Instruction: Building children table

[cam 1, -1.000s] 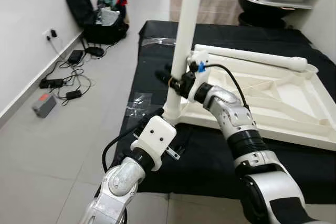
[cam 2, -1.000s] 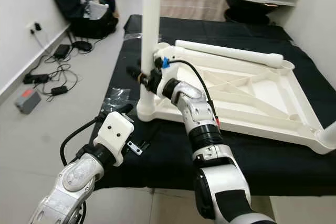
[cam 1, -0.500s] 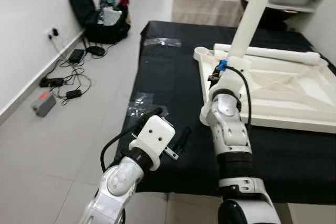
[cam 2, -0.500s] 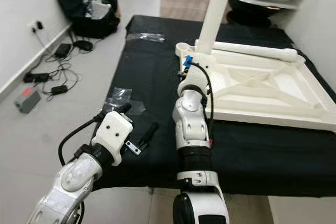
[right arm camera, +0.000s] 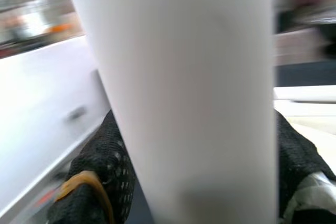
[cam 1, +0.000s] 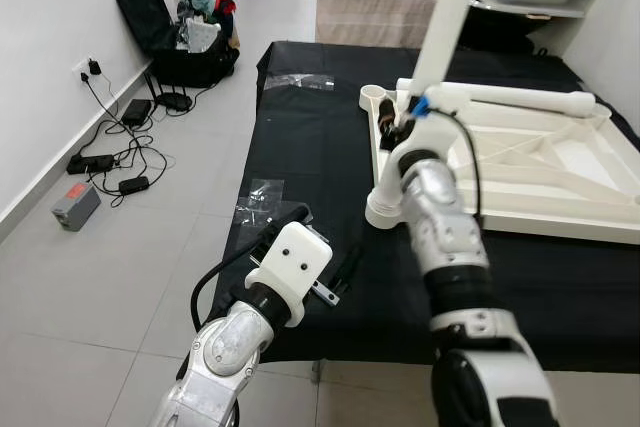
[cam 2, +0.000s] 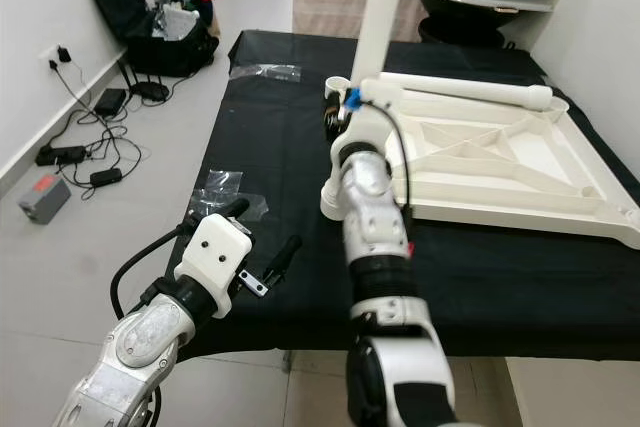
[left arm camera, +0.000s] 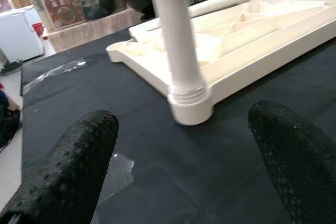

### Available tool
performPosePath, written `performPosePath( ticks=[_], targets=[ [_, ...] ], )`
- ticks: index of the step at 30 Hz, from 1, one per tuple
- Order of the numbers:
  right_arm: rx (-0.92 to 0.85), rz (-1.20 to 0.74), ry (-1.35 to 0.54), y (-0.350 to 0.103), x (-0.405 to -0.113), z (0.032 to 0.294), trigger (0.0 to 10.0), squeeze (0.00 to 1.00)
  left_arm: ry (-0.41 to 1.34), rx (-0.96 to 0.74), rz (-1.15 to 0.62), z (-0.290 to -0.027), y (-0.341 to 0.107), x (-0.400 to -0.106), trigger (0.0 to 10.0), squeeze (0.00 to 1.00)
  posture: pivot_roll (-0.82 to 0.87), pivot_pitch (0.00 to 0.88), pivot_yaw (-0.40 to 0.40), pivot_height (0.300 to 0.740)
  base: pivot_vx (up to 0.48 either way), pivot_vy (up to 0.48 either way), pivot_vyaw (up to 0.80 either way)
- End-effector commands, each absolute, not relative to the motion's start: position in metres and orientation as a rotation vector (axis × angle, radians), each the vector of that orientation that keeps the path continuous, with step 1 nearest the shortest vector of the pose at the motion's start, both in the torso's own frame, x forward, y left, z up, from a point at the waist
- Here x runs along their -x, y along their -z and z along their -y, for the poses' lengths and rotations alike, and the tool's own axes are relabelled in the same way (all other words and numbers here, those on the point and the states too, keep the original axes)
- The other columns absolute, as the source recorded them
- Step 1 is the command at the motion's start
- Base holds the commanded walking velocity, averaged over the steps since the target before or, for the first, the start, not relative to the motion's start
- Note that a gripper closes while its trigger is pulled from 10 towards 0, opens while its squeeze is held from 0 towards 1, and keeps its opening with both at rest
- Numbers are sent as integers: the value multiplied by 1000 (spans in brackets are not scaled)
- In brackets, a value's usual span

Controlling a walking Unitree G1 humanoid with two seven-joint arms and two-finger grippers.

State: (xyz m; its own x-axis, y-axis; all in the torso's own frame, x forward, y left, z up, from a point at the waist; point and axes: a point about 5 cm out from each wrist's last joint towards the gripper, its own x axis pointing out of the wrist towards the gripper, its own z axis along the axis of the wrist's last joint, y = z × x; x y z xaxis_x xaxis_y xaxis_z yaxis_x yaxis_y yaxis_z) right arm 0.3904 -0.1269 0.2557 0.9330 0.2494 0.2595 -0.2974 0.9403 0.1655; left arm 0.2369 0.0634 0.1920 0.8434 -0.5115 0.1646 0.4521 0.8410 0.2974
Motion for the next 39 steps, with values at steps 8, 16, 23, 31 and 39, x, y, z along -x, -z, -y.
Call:
performPosePath(
  ticks=[8, 16, 23, 31, 39],
  targets=[
    [-102, 83, -1053, -223, -360, 111, 10000, 0, 517, -258, 241, -63, -191, -237, 10000, 0, 110, 103, -73, 740, 0, 0, 0],
    [-81, 87, -1187, -216, -361, 91, 0, 0, 517, -260, 237, -63, -191, -237, 10000, 0, 118, 97, -77, 740, 0, 0, 0],
    [-60, 59, -859, -215, -383, 94, 0, 0, 513, -264, 233, -64, -189, -236, 10000, 0, 117, 93, -78, 740, 0, 0, 0],
    [-66, -23, -234, -211, -405, 134, 0, 0, 513, -264, 231, -64, -188, -236, 10000, 0, 107, 86, -73, 740, 0, 0, 0],
    [-160, -32, 425, -196, -373, 162, 0, 0, 521, -261, 237, -62, -188, -237, 10000, 0, 109, 76, -74, 740, 0, 0, 0]
  ],
)
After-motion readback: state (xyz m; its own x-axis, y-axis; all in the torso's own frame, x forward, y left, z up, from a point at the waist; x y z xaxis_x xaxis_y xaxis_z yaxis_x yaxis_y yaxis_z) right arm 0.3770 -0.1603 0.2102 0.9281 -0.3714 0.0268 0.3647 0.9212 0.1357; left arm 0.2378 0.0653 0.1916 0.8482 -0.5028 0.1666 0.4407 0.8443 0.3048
